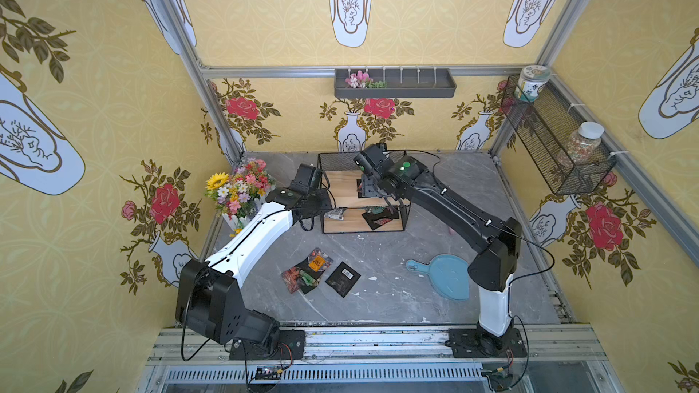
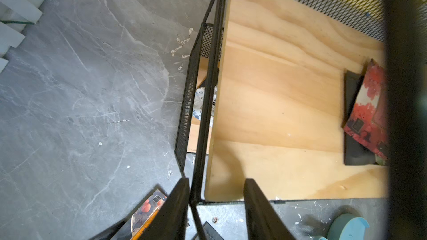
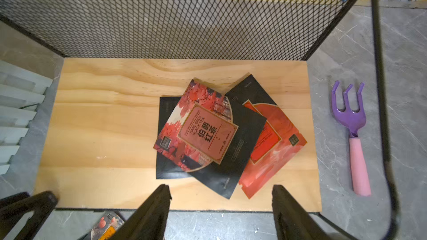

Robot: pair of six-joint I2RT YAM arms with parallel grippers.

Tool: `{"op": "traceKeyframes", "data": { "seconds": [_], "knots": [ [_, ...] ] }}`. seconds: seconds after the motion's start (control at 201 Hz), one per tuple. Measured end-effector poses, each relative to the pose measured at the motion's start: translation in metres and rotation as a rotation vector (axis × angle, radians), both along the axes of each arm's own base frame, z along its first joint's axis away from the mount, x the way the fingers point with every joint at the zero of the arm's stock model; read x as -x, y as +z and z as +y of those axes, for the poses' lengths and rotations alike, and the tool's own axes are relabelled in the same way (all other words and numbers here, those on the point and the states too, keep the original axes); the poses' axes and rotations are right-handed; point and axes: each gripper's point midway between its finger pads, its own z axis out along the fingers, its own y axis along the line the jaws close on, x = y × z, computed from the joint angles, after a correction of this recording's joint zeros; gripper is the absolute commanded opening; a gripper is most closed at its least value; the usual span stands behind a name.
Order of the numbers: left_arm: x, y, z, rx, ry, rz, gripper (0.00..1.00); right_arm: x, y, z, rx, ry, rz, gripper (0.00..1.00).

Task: Remove the tea bags from the shelf
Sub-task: Pick up the tea bag from the shelf.

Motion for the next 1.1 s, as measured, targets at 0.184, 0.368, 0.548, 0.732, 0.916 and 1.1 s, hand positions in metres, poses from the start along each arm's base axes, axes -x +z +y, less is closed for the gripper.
{"op": "traceKeyframes", "data": {
  "seconds": [0.184, 0.368, 0.548, 0.732, 0.916, 1.1],
  "knots": [
    [0.000, 0.001, 0.000, 0.001, 0.000, -0.002, 0.44, -0.012, -0.015, 0.001, 0.027, -0.006, 0.033, 0.78],
    [0.000, 0.001, 0.000, 0.001, -0.002, -0.002, 0.44, -0.025, -0.022, 0.004, 0.041, 0.007, 0.041, 0.79],
    [0.000, 0.001, 0.000, 0.000, -0.003, -0.002, 0.44, -0.034, -0.034, 0.003, 0.047, 0.023, 0.067, 0.78],
    [0.000, 0.001, 0.000, 0.000, -0.003, -0.002, 0.44, -0.034, -0.045, 0.007, 0.062, 0.046, 0.090, 0.76],
    [0.000, 0.001, 0.000, 0.000, -0.003, -0.003, 0.44, -0.038, -0.053, 0.009, 0.062, 0.041, 0.082, 0.71],
    [0.000, 0.001, 0.000, 0.000, -0.004, -0.004, 0.44, -0.041, -0.054, 0.012, 0.047, 0.040, 0.066, 0.55]
  ]
}}
